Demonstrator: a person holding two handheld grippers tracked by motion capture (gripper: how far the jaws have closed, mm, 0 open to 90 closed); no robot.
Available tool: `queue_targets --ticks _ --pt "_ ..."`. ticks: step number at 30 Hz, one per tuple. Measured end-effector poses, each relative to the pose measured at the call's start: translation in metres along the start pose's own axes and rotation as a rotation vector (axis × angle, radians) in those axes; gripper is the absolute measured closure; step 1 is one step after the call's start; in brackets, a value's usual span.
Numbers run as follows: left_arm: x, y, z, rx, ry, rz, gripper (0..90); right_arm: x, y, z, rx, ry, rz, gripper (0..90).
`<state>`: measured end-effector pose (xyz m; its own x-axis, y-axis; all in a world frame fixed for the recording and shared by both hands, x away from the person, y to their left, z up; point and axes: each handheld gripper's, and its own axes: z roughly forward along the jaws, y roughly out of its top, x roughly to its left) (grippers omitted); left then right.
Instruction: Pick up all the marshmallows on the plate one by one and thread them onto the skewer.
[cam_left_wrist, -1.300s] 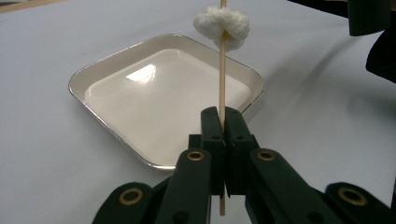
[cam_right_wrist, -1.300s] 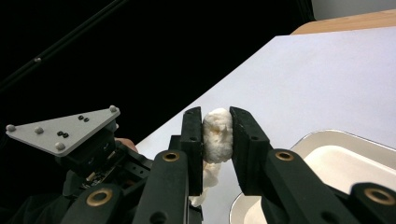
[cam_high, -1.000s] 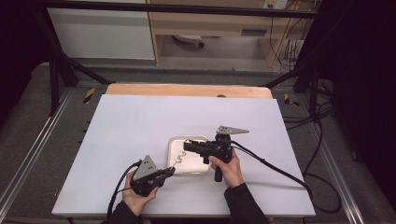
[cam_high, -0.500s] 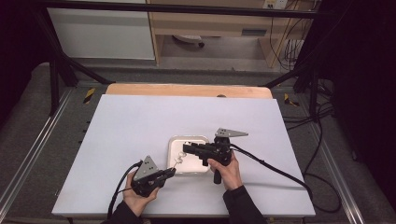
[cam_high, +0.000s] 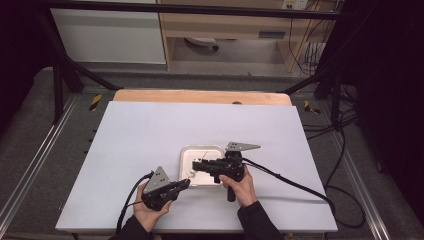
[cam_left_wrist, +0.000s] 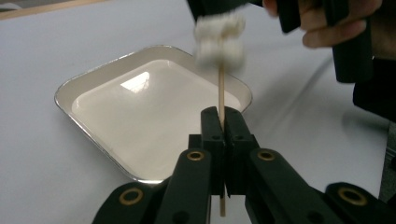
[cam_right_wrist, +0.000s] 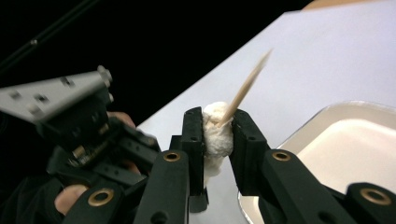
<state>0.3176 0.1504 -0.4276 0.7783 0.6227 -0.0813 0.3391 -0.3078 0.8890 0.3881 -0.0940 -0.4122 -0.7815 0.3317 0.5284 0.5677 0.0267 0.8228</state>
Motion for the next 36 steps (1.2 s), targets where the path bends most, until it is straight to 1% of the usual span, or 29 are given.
queue_targets --ticks 4,7,10,12,14,17,20,24,27,30,33,36 --pt "0.002 -0.001 0.0 -0.004 -0.003 -0.007 88.6 -0.001 0.0 0.0 0.001 -0.007 -0.008 76.2" --pt "0.001 -0.001 0.0 -0.006 0.0 -0.004 88.6 0.0 0.001 -0.001 -0.003 -0.015 -0.013 74.3" --pt "0.002 -0.001 -0.001 -0.007 0.005 -0.006 88.6 0.0 0.002 -0.002 -0.001 -0.038 -0.014 63.5" --pt "0.003 -0.001 -0.001 -0.01 0.011 -0.012 88.6 0.001 0.004 -0.004 -0.005 -0.044 -0.014 57.0" --pt "0.006 -0.002 -0.002 -0.013 0.012 -0.02 88.6 0.002 0.006 -0.006 -0.009 -0.052 -0.019 52.7" --pt "0.008 -0.002 -0.003 -0.013 0.016 -0.028 88.6 0.004 0.009 -0.01 -0.007 -0.094 -0.04 42.9" --pt "0.01 -0.002 -0.004 -0.008 0.02 -0.032 88.6 0.006 0.01 -0.014 0.001 -0.142 -0.075 34.4" --pt "0.011 -0.002 -0.004 -0.001 0.023 -0.034 88.5 0.006 0.012 -0.02 0.027 -0.205 -0.129 22.1" --pt "0.012 -0.002 -0.004 0.008 0.022 -0.035 88.5 0.004 0.012 -0.025 0.058 -0.256 -0.169 14.0" --pt "0.013 -0.001 -0.004 0.017 0.022 -0.032 88.4 0.002 0.01 -0.031 0.084 -0.29 -0.193 9.7" --pt "0.013 -0.001 -0.004 0.026 0.021 -0.03 88.4 -0.002 0.007 -0.038 0.11 -0.321 -0.217 7.4" --pt "0.014 -0.001 -0.004 0.033 0.017 -0.029 88.3 -0.007 0.003 -0.045 0.15 -0.354 -0.237 4.7"
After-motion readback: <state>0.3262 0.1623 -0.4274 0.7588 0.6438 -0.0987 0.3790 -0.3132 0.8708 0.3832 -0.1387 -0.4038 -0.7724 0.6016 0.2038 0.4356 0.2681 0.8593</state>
